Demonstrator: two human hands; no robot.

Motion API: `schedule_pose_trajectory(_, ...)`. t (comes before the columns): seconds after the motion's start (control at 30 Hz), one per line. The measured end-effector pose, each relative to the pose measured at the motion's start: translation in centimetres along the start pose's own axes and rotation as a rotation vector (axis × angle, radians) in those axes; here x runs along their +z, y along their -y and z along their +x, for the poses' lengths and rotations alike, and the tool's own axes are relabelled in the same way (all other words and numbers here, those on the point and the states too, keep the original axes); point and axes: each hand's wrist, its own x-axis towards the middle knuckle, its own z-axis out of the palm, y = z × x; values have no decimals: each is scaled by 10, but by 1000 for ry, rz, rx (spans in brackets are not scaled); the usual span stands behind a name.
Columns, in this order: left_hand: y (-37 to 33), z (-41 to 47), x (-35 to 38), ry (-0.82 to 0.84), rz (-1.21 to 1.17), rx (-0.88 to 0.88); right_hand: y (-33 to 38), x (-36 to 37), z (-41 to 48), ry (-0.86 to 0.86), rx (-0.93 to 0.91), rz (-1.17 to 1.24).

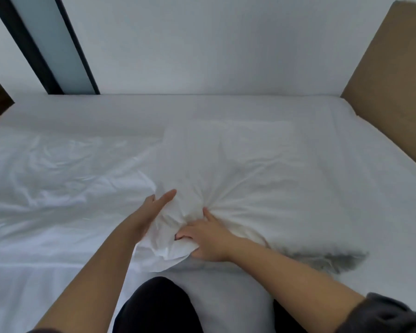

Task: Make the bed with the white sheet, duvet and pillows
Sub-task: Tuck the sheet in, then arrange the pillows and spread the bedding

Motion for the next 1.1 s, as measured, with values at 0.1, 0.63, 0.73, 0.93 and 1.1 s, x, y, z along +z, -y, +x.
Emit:
schedule_pose_trajectory(0.1, 6, 38, 14, -207, 273, -15, -18, -14, -12, -22, 4, -56)
schedule_pose_trajectory(0.63, -23, 28, -153, -695, 916, -182, -58, -21, -4, -28, 356, -268)
schedule_pose_trajectory(0.73, 27, 35, -136, -786, 788, -222, -56, 7, 7, 8, 356, -280)
schedule_pose_trajectory(0.93, -10, 58, -73, -917, 1039, 333, -84, -24, 18, -130, 472, -215)
schedule_pose_trajectory(1.1, -58, 96, 21, -543, 1388, 757, -114, -62, 65, -310, 563, -233)
